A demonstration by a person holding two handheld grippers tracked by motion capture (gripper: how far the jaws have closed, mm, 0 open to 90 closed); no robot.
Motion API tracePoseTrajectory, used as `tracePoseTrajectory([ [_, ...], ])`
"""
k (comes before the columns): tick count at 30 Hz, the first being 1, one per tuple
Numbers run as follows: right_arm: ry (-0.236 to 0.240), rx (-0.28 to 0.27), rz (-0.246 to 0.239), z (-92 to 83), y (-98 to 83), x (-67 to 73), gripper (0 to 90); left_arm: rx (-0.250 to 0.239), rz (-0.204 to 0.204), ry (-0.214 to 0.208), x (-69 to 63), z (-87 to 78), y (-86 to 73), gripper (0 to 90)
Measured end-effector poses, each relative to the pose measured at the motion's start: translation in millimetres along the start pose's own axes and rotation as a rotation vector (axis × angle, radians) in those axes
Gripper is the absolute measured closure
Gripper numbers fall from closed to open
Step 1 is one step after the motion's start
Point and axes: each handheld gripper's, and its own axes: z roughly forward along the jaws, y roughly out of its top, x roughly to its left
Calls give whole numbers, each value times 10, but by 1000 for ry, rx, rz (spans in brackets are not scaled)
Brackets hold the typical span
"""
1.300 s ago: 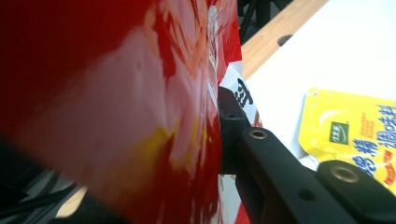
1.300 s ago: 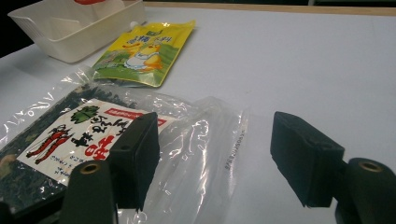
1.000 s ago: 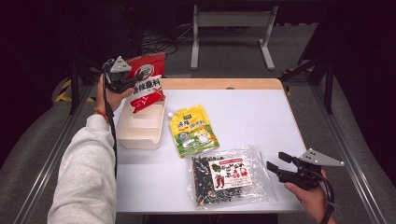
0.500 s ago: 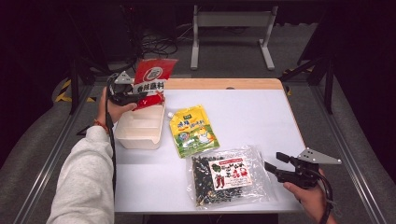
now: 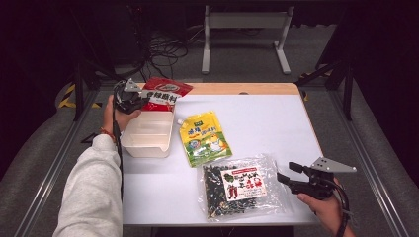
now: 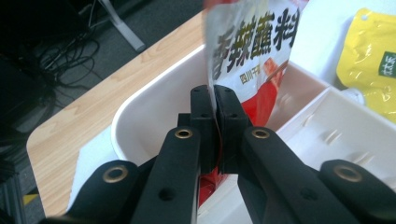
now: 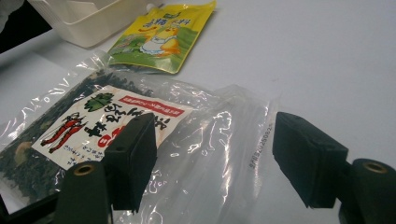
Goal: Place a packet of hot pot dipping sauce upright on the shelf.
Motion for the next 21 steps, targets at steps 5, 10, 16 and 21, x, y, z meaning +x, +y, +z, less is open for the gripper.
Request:
tracePoseTrajectory([
  [5, 6, 3, -1, 11, -3, 7, 303, 63, 3, 2, 6, 113, -57, 894],
  [10, 8, 1, 3, 2, -1, -4, 301, 69, -16, -10, 42, 142, -92, 892],
  [16, 3, 7, -3, 13, 1, -6, 300, 38, -62, -27, 58, 97, -123, 807],
  [21, -10, 19, -33, 31, 10, 5, 300, -41, -100, 7, 78, -92, -194, 729],
])
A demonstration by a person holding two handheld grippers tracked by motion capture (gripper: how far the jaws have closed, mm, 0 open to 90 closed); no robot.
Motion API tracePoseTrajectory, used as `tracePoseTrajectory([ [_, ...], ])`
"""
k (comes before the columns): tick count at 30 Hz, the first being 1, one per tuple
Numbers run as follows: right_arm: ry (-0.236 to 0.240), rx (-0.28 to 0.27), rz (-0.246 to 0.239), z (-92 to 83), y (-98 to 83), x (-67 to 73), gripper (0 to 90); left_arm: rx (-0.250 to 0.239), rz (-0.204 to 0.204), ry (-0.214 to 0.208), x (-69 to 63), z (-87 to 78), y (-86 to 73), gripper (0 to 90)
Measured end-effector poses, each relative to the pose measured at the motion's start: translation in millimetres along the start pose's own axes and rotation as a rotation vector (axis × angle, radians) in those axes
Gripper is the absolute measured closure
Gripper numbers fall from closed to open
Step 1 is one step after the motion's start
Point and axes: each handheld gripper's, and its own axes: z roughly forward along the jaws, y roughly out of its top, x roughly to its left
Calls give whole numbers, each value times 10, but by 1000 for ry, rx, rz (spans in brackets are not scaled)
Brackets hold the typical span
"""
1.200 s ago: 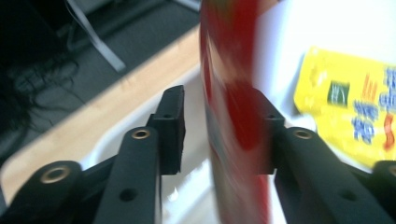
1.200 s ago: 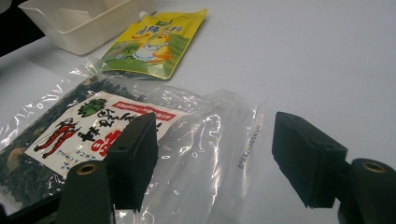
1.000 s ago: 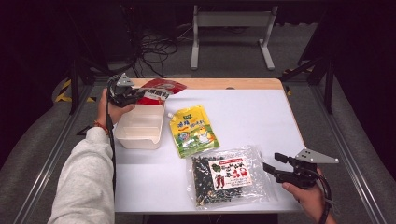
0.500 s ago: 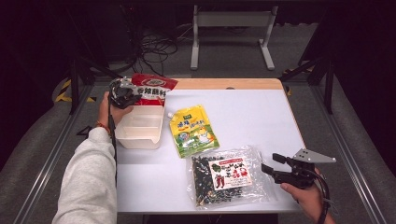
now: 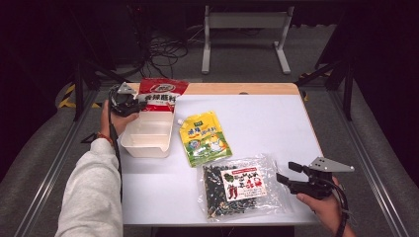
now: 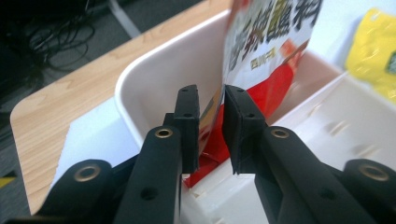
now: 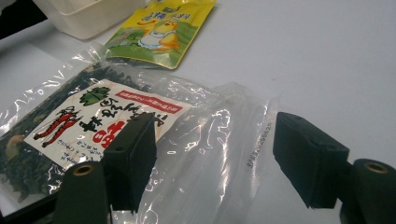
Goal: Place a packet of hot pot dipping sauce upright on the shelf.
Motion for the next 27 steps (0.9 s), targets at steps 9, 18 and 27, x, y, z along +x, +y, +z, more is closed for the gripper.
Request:
tracePoseTrajectory([
  [9, -15, 19, -59, 87, 51, -6, 308, -107, -5, 5, -135, -366, -47, 616],
  [18, -9, 17, -85, 145, 113, -58, 330, -198, 7, -31, -506, -789, -148, 365],
  [27, -5, 2, -99, 176, 194, -101, 384, -302, 62, -130, -1016, -1211, -366, 300],
])
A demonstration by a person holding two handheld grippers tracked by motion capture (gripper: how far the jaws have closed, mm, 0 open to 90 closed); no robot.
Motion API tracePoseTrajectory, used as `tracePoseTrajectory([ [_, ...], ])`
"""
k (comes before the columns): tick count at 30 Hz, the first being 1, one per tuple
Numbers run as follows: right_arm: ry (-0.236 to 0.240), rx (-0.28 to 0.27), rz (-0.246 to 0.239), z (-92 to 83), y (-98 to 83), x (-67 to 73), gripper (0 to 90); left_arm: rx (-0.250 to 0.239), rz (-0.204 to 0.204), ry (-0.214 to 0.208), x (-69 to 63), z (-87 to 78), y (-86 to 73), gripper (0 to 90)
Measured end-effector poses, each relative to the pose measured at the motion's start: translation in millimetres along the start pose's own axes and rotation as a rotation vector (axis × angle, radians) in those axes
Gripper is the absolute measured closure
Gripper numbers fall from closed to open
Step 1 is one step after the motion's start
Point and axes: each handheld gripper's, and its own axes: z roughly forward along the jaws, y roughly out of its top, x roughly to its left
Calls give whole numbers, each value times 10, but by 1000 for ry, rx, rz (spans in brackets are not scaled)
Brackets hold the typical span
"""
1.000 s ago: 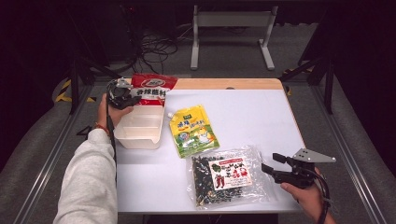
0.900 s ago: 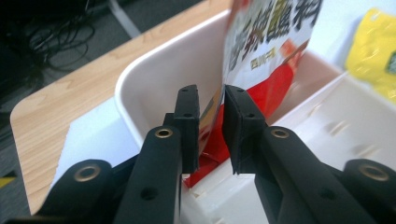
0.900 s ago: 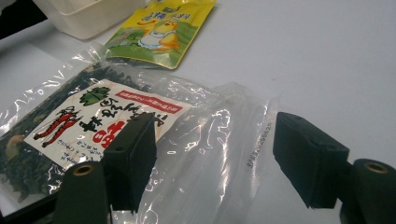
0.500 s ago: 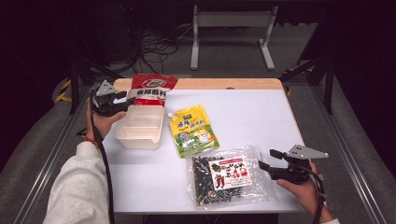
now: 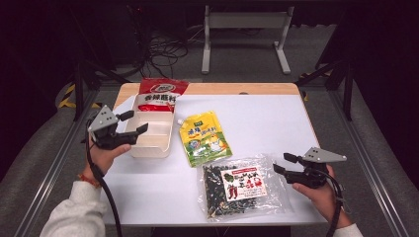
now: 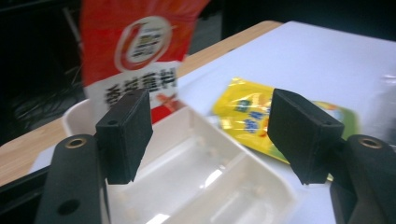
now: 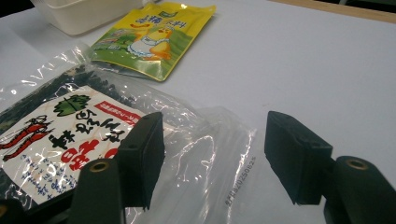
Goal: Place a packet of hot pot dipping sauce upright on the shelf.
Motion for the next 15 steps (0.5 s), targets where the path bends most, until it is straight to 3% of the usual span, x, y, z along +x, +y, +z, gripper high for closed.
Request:
tracePoseTrajectory([
  [4, 3, 3, -14, 40, 37, 0, 398, 0, 29, -26, -245, -150, -94, 282],
  [9, 15, 13, -34, 87, 65, 34, 405, 20, 44, -55, -435, -199, -190, 255],
  [10, 18, 13, -36, 95, 69, 38, 407, 31, 34, -77, -503, -204, -244, 248],
  [15, 34, 21, -51, 158, 106, 63, 417, 77, 7, -98, -618, -180, -419, 201],
])
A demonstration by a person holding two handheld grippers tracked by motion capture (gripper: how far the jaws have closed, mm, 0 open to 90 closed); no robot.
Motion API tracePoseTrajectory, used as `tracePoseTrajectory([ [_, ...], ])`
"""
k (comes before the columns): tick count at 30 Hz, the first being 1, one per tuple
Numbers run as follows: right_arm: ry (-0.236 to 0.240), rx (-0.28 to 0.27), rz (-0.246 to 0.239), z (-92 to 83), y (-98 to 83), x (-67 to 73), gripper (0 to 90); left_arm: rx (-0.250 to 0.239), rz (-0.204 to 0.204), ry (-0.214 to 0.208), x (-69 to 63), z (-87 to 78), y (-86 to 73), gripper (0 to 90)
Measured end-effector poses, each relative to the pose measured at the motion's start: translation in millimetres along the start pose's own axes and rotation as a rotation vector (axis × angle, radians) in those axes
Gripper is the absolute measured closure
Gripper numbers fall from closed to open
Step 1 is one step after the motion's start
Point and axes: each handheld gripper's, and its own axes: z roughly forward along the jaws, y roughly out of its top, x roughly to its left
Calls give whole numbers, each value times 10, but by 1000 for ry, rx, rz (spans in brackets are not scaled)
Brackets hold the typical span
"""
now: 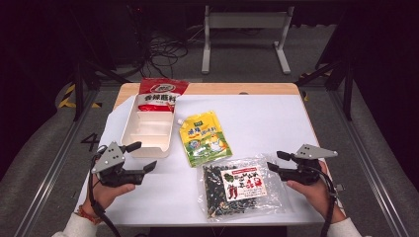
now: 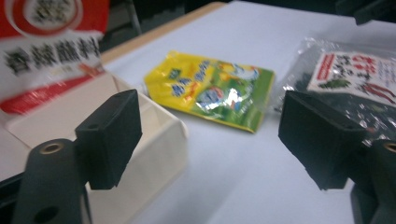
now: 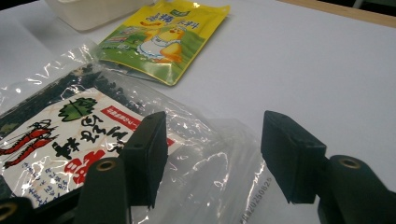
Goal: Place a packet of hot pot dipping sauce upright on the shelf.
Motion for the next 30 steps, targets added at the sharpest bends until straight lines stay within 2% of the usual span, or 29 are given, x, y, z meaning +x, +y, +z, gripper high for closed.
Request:
tracePoseTrajectory([
  [1, 9, 5, -5, 32, 10, 14, 427, 22, -15, -19, -24, 32, -80, 184],
  [2, 9, 5, -5, 32, 10, 14, 427, 22, -15, -19, -24, 32, -80, 175],
  [6, 16, 29, -35, 78, 25, 65, 419, 84, -58, -42, -80, 159, -246, 145],
  [9, 12, 29, -34, 70, 27, 71, 407, 121, -57, -69, -144, 250, -310, 129],
  [11, 3, 34, -23, 48, 7, 69, 380, 153, -34, -91, -208, 335, -340, 124],
  [13, 2, 38, -8, 26, -22, 66, 364, 167, -29, -98, -233, 362, -346, 124],
  [17, 0, 64, 12, -11, -103, 88, 339, 187, -9, -121, -307, 431, -343, 125],
  [22, 0, 101, 39, -69, -220, 132, 300, 186, -3, -135, -316, 461, -333, 126],
  [23, -6, 115, 62, -100, -283, 146, 280, 186, 0, -142, -317, 476, -323, 126],
  [25, -5, 118, 70, -109, -300, 147, 273, 182, 1, -146, -318, 485, -314, 126],
  [26, -12, 130, 98, -123, -344, 149, 248, 184, 8, -150, -325, 504, -303, 128],
  [30, -12, 165, 127, -117, -395, 143, 219, 190, 16, -166, -348, 549, -290, 128],
])
